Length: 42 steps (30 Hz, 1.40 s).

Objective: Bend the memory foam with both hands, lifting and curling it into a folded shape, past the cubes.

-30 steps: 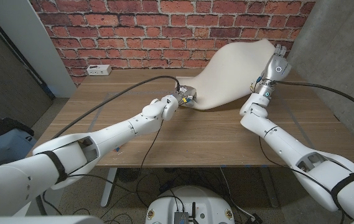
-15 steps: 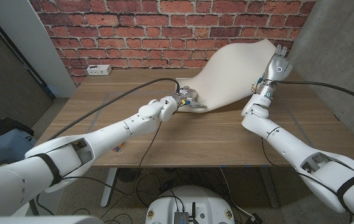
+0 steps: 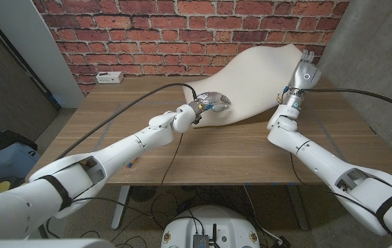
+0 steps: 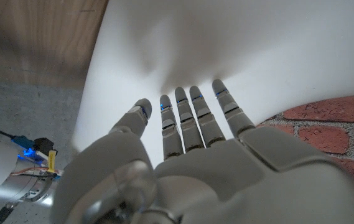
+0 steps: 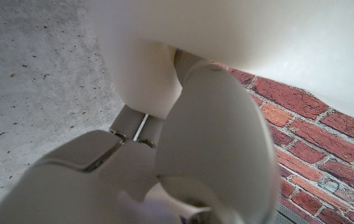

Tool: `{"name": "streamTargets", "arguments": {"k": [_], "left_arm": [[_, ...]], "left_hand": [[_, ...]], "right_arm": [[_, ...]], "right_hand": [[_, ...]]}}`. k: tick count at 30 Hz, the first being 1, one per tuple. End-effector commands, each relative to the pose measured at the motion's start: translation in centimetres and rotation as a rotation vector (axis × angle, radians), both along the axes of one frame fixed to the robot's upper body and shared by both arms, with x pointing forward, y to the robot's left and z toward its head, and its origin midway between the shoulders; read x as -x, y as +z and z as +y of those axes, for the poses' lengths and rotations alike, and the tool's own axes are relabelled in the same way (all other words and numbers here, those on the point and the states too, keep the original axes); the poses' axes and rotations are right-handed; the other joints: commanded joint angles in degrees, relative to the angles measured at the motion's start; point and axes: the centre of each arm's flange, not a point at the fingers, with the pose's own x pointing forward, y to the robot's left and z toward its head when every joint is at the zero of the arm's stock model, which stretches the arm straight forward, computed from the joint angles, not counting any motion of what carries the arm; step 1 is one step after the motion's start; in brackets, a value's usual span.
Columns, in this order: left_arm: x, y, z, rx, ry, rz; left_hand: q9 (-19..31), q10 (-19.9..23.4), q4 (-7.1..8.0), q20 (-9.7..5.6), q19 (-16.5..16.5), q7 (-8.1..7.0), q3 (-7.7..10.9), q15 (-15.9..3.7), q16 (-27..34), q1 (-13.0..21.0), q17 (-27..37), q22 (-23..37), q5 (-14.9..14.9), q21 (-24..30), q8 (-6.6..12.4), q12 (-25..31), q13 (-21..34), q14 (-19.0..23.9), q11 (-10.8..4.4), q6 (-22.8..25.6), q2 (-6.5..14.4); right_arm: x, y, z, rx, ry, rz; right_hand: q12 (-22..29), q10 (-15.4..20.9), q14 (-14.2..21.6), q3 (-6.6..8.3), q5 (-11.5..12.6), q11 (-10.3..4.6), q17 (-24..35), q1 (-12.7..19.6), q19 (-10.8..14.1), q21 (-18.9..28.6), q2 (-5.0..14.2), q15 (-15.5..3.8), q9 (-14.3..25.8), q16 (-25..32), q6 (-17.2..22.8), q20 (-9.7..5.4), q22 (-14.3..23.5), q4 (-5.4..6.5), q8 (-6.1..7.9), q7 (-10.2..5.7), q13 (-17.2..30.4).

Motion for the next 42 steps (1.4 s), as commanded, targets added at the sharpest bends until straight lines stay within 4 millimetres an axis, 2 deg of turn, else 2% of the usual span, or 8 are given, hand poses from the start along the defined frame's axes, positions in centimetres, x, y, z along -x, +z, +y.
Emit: {"name": "streamTargets", "arguments": {"k": [1, 6, 10, 14, 17, 23, 27, 42], "left_arm": [[1.5, 1.9, -1.8, 0.159, -0.187, -0.109], [1.2, 2.9, -2.5, 0.15, -0.209, -0.092], [0.3, 3.8, -2.8, 0.135, -0.188, -0.06], [-0.6, 4.6, -2.8, 0.137, -0.146, -0.052], [-1.3, 5.2, -2.6, 0.138, -0.119, -0.044], [-2.5, 6.0, -1.8, 0.118, -0.03, -0.005], [-3.4, 6.3, -1.0, 0.119, 0.02, 0.021], [-5.3, 8.6, 2.1, 0.211, 0.162, 0.073]], "left_hand": [[-0.01, -2.29, -0.47, 0.08, 0.93, -2.19, 1.26, -1.09, 0.13, 2.64, 0.44, 0.24, 0.13, 0.32, -0.4, -1.3, 0.18, 0.51, -1.28, -3.13, 0.37], [-0.12, -7.22, 0.19, -0.44, -0.98, -2.62, 1.38, -1.6, -2.0, 4.13, 0.66, 0.29, -0.04, -0.48, -0.28, -3.15, -0.01, -5.72, -3.08, -6.26, 0.84], [-0.29, -12.09, 2.79, -2.37, -4.78, -3.43, 0.67, -1.54, -2.56, 3.32, 0.72, 0.17, -0.48, -2.22, -0.73, -3.79, -0.53, -12.7, -4.83, -12.54, 1.3], [-0.45, -15.78, 4.49, -3.69, -6.84, -2.76, 0.4, -1.51, -2.44, 2.84, 0.68, 0.06, -0.59, -3.33, -0.86, -3.9, -0.8, -16.51, -5.42, -18.29, 1.68], [-0.47, -16.56, 5.17, -3.86, -7.22, -2.03, 0.55, -1.53, -2.19, 2.78, 0.77, 0.05, -0.54, -3.57, -0.68, -3.81, -0.84, -16.94, -5.52, -19.28, 2.03], [-0.5, -16.54, 6.93, -4.13, -7.5, 1.4, 0.52, -0.87, -1.69, 1.74, 0.76, 0.04, -0.55, -3.86, 0.17, -3.14, -0.88, -16.77, -5.18, -18.75, 1.39], [-0.53, -15.52, 7.44, -4.19, -7.61, 2.04, 0.63, -0.56, -1.49, 1.21, 0.56, 0.03, -0.56, -3.99, 0.43, -2.63, -0.9, -15.95, -4.99, -18.15, 1.13], [-0.68, -21.7, 7.58, -3.77, -9.02, 1.15, 0.11, -0.74, -2.41, 0.34, 0.11, -0.01, -0.67, -5.06, -0.61, -3.88, -0.96, -19.99, -5.4, -23.99, 0.7]], "right_arm": [[0.1, 0.1, 0.3, 0.021, -0.003, 0.005], [0.1, 0.1, 0.4, 0.028, 0.004, 0.001], [0.3, 0.1, 0.7, 0.049, 0.019, -0.011], [0.7, 0.2, 1.3, 0.079, 0.04, -0.036], [1.1, 0.5, 1.8, 0.104, 0.064, -0.06], [2.3, 0.9, 2.5, 0.144, 0.105, -0.117], [3.0, 0.9, 2.6, 0.174, 0.112, -0.131], [4.7, -0.2, 1.5, 0.257, 0.149, -0.137]], "right_hand": [[-0.08, 0.38, 0.63, -0.16, 0.45, -0.1, 0.28, 0.75, -0.53, 0.54, -0.2, -6.45, 0.26, -0.03, 0.16, -5.13, 0.23, 0.12, -0.18, -0.49, 0.07], [-0.15, 0.46, 0.75, -0.23, 0.59, -0.1, 0.27, 0.77, -0.7, 0.82, -0.2, -6.44, 0.27, -0.1, 0.21, -5.13, 0.38, 0.13, -0.23, -0.46, 0.08], [-0.17, 0.57, 0.83, -0.28, 0.67, -0.05, 0.26, 0.78, -0.8, 0.98, -0.21, -6.45, 0.27, -0.14, 0.27, -5.13, 0.46, 0.14, -0.25, -0.5, 0.09], [-0.18, 0.73, 0.93, -0.34, 0.76, -0.09, 0.25, 0.79, -0.92, 1.19, -0.22, -6.45, 0.28, -0.18, 0.34, -5.13, 0.56, 0.15, -0.27, -0.48, 0.1], [-0.18, 0.86, 1.02, -0.38, 0.84, -0.05, 0.24, 0.8, -1.01, 1.35, -0.22, -6.45, 0.28, -0.22, 0.37, -5.13, 0.65, 0.16, -0.3, -0.46, 0.1], [-0.26, 0.91, 1.17, -0.46, 0.94, -0.09, 0.23, 0.8, -1.16, 1.61, -0.23, -6.45, 0.29, -0.26, 0.42, -5.13, 0.77, 0.17, -0.35, -0.41, 0.11], [-0.3, 0.94, 1.27, -0.51, 1.01, -0.18, 0.22, 0.82, -1.26, 1.77, -0.25, -6.46, 0.29, -0.28, 0.45, -5.13, 0.85, 0.17, -0.38, -0.42, 0.12], [-0.41, 1.3, 1.77, -0.76, 1.22, -0.4, 0.22, 0.84, -1.66, 2.45, -0.38, -6.52, 0.31, -0.33, 0.77, -5.11, 1.17, 0.18, -0.42, -0.61, 0.14]]}}
